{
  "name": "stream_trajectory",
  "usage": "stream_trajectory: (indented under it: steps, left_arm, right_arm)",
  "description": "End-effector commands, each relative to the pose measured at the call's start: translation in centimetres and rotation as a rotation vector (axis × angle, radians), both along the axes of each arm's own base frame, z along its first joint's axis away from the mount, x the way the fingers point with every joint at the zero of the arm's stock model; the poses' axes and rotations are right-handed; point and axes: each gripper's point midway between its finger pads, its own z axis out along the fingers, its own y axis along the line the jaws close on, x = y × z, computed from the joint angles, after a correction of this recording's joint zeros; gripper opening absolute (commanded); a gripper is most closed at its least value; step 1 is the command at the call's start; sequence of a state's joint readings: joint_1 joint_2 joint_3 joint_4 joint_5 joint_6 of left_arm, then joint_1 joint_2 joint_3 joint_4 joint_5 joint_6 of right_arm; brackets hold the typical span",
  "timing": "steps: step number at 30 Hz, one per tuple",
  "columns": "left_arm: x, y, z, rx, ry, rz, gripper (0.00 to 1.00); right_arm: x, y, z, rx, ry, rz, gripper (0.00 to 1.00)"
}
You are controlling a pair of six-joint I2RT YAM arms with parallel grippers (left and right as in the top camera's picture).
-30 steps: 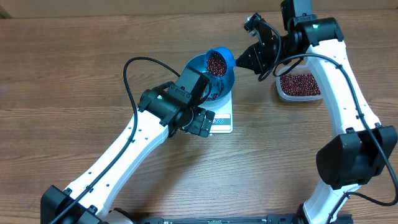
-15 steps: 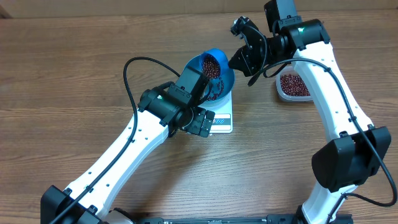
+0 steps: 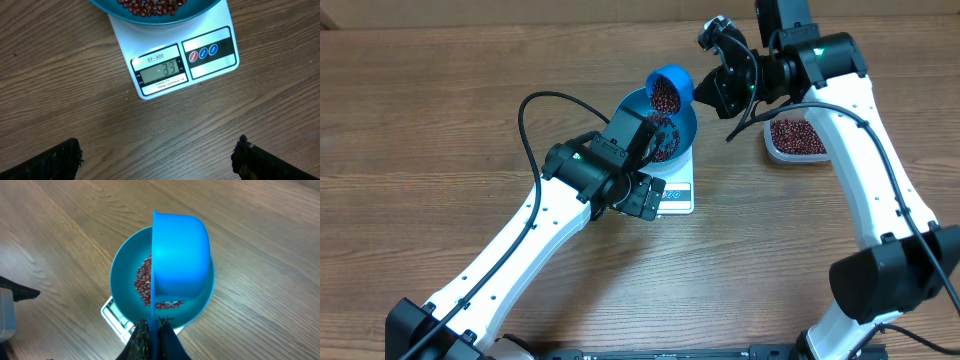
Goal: Scoop item into bowl and weigh 150g on scale
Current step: 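Tilt the scoop with the right gripper to pour beans into the bowl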
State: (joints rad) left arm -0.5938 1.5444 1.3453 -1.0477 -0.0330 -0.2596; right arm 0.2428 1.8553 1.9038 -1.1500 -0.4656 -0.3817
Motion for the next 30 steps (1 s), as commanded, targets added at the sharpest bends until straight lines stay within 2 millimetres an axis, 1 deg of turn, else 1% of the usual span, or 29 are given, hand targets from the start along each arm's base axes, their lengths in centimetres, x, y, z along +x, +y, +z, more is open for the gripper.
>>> stream_trajectory:
  steps: [1, 6, 14, 19, 30]
  left_arm:
    - [0.0, 0.0, 1.0, -0.024, -0.022, 0.004, 1.00]
    - [0.0, 0.0, 1.0, -0.024, -0.022, 0.004, 1.00]
    - [0.0, 0.0, 1.0, -0.024, -0.022, 0.004, 1.00]
    - [0.0, 0.0, 1.0, -0.024, -0.022, 0.004, 0.99]
    - [0.0, 0.0, 1.0, -0.024, -0.022, 0.004, 0.99]
  right_arm:
    - [0.1, -0.6, 3.3, -0.005, -0.087, -0.037, 0.04]
    - [-0.1, -0.4, 3.0, -0.035, -0.091, -0.037, 0.04]
    - [-0.2, 0.0, 2.1, -0.192, -0.135, -0.064, 0.04]
    - [-0.5, 0.3, 2.0, -0.199, -0.131, -0.055, 0.04]
    - [-0.9, 0.2, 1.7, -0.210, -0.113, -0.055, 0.04]
